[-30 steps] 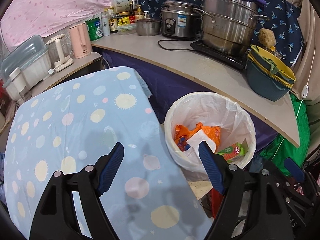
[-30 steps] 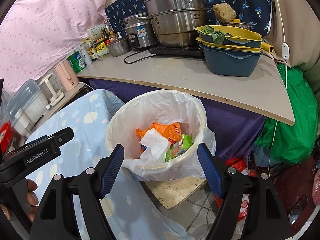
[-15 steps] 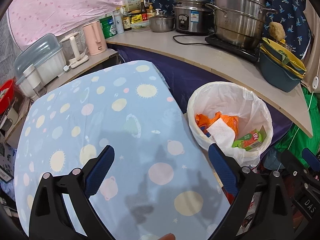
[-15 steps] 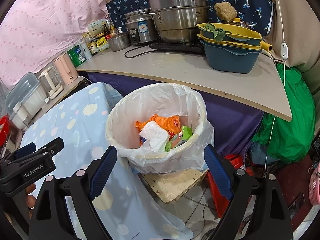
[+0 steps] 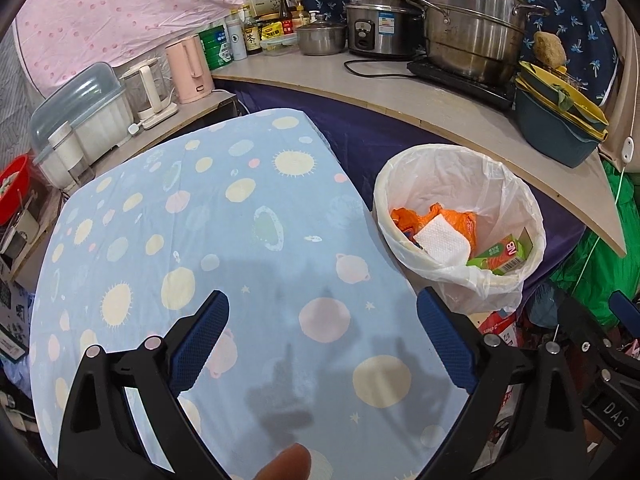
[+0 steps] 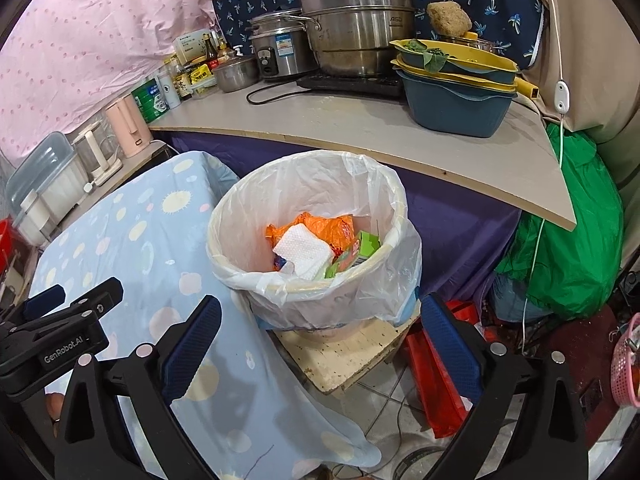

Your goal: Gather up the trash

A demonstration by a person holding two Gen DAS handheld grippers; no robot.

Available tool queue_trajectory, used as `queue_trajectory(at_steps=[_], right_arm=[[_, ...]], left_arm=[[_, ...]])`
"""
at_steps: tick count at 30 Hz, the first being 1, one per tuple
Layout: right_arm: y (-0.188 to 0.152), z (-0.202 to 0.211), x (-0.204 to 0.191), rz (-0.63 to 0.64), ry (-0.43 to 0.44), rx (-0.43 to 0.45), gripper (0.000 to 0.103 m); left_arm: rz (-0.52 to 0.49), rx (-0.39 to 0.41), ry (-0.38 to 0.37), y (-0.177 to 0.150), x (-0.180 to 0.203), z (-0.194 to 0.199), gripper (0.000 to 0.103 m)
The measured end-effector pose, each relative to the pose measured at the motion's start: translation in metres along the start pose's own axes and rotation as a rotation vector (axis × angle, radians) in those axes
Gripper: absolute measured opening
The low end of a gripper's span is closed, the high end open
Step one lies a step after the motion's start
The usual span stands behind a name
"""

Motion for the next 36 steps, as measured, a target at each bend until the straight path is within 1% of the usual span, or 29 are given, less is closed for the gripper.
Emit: queue_trajectory(at_steps=[13, 36], right_arm=[[-0.012, 0.002, 0.006, 0.012, -0.016, -0.017, 0.096], [-0.017, -0.003, 0.011, 0.025, -0.021, -0.026, 0.096]], left_arm=[[-0.014, -0.01, -0.005, -0.012, 0.007, 0.005, 0.091], [-0.022, -0.026, 0.004, -0.018, 0.017, 0.003, 0.091]])
Point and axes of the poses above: each gripper's, at about its wrist camera, not at the fingertips, and z roughly against the way its jaws point, x to its right, y to its top, the point moved 2 cm from there along -z, roughly the way its jaws point, and after that the axes turned 15 degrees about x, right-handed, at the moved point
